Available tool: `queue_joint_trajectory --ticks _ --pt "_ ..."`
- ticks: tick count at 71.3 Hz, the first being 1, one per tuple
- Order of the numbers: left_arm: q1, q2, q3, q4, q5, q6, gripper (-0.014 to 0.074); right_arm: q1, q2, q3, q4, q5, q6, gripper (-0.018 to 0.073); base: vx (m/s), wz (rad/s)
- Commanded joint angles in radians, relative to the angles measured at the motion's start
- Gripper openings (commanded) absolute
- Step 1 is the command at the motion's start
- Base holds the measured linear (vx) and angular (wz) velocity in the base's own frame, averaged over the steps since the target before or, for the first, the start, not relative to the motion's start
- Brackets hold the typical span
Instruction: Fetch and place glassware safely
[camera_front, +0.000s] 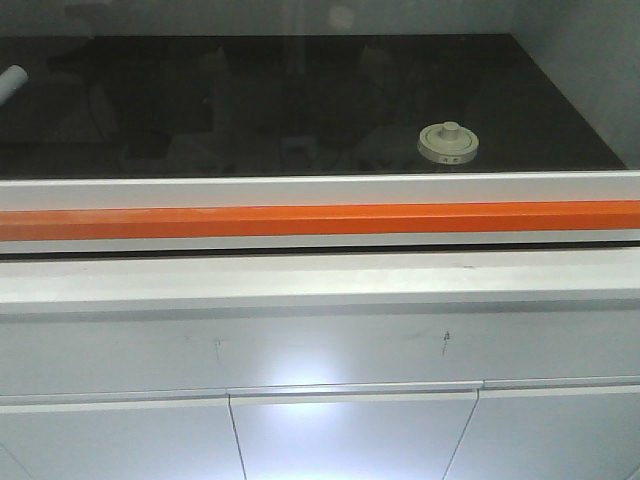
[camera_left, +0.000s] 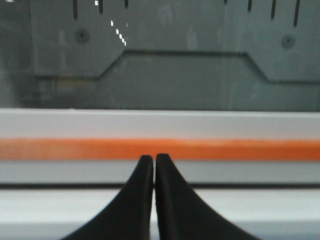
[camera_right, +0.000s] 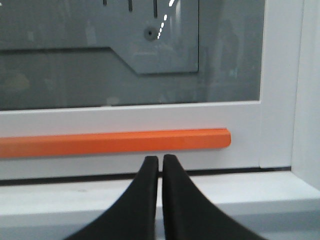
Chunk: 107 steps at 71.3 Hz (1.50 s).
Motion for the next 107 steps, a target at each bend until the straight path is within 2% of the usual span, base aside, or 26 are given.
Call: queue_joint_trajectory --ticks 1,5,16,26,44,52,59,68,76,83,94,103,107 --pt "-0.008 -0.009 -0.021 -0.011 -0.217 -0.018 -0.0007 -0.005 -0.011 -0.065 0.001 -0.124 -0.004 -0.0003 0.00 0.00" --pt "-0.008 0.004 -0.083 -0.011 -0.215 -0.018 -0.0007 -0.005 0.001 -0.121 0.001 -0.121 -0.007 -0.0003 0.00 0.00" --pt "-0.008 0.129 -0.348 0.009 -0.103 0.014 -0.0007 -0.005 0.118 -0.323 0.001 -0.118 -0.007 -0.0003 0.00 0.00" --pt "-0.008 0.316 -0.573 0.047 -0.097 0.037 -0.0007 -0.005 0.289 -0.516 0.001 -0.118 -0.007 -0.0003 0.00 0.00" --pt "-0.008 0.577 -0.790 0.039 -0.081 0.027 -0.0007 -0.005 0.627 -0.765 0.001 -0.104 -0.003 -0.0003 0.00 0.00" --pt "-0.008 0.629 -0.798 0.038 -0.102 0.025 -0.0007 -0.005 0.745 -0.797 0.001 -0.141 -0.003 -0.0003 0.00 0.00" --pt "-0.008 0.667 -0.798 0.038 -0.058 0.026 -0.0007 -0.005 0.809 -0.797 0.002 -0.159 0.009 -0.0003 0.00 0.00" --pt "-0.008 0.726 -0.798 0.040 0.015 0.032 -0.0007 -0.005 0.844 -0.797 0.001 -0.117 0.052 -0.0003 0.00 0.00" --pt "-0.008 0.774 -0.791 0.040 0.033 0.037 -0.0007 -0.005 0.845 -0.794 -0.013 -0.108 0.048 -0.0003 0.00 0.00" --pt "-0.008 0.783 -0.746 0.040 -0.008 0.033 -0.0007 -0.005 0.843 -0.794 -0.040 -0.098 0.047 -0.0003 0.00 0.00" --pt "-0.008 0.775 -0.619 0.039 -0.161 0.005 -0.0007 -0.005 0.843 -0.794 -0.107 -0.097 0.044 -0.0003 0.00 0.00" --pt "-0.008 0.775 -0.541 0.039 -0.212 0.000 -0.0007 -0.005 0.845 -0.788 -0.131 -0.108 0.044 -0.0003 0.00 0.00" --pt "-0.008 0.775 -0.520 0.040 -0.218 0.000 -0.0007 -0.005 0.845 -0.754 -0.138 -0.170 0.045 -0.0003 0.00 0.00"
